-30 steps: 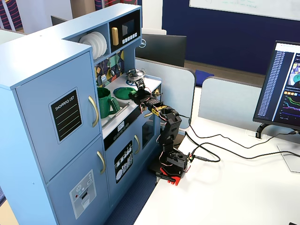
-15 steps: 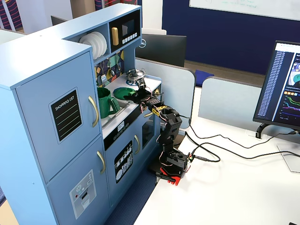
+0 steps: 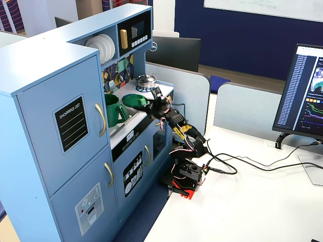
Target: Take off the lid from the green recipient and place it on the counter
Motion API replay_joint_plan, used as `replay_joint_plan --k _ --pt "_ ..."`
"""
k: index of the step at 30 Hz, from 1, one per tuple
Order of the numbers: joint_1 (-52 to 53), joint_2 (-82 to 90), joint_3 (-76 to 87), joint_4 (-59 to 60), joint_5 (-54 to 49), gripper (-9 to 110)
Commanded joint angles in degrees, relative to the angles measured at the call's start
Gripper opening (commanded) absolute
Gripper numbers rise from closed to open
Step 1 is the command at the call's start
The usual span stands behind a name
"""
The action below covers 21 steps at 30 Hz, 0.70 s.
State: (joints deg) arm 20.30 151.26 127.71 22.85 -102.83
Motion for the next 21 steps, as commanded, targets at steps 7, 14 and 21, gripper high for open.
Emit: replay_joint_plan --k 7,14,21 --pt "-10.8 20.1 9.4 29.1 -0.7 13" --pt "-16.0 26.6 22.2 38.1 1.6 0" --pt "-19.5 30.7 36.7 36.7 6.9 0"
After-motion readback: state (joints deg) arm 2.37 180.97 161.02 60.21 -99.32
